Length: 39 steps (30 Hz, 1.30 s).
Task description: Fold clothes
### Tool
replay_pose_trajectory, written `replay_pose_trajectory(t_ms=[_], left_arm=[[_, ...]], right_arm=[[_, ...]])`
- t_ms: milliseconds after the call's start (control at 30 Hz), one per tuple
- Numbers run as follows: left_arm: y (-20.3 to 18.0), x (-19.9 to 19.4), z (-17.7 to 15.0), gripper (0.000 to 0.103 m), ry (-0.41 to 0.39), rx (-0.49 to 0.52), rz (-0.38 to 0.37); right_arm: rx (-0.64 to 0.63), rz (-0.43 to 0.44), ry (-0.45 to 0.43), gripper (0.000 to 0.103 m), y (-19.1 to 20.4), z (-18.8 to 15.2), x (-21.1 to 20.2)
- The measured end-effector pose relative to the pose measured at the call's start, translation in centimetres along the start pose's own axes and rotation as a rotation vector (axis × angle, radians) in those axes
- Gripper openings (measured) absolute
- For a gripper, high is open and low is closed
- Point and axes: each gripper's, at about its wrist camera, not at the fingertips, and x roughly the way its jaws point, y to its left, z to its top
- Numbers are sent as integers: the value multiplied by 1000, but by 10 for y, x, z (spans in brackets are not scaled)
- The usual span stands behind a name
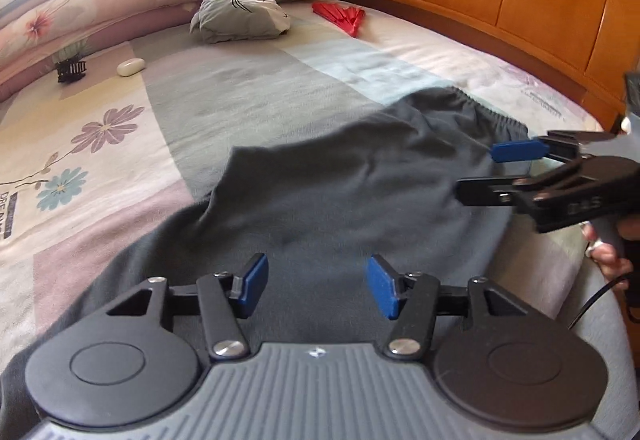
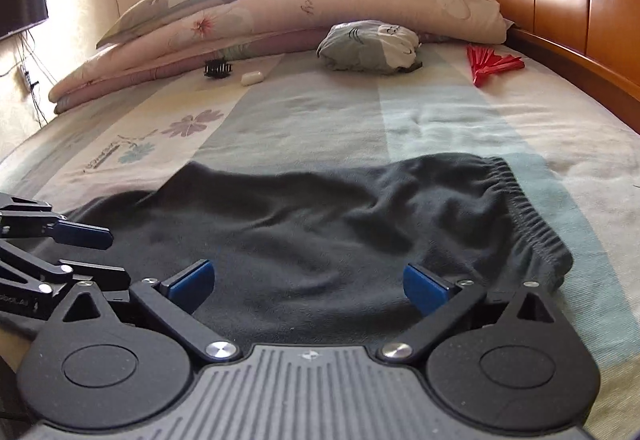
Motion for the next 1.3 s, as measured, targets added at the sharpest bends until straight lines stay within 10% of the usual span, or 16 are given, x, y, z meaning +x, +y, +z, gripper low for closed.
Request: replay_pose_trajectory(t_ms=[367,1300], left_arm=[[15,-39,-54,62,61,-38,49],[40,-59,-75,76,6,-235,26]], right_arm=[[-69,-74,39,103,14,-25,8],[36,-164,113,103,34,-16,3]])
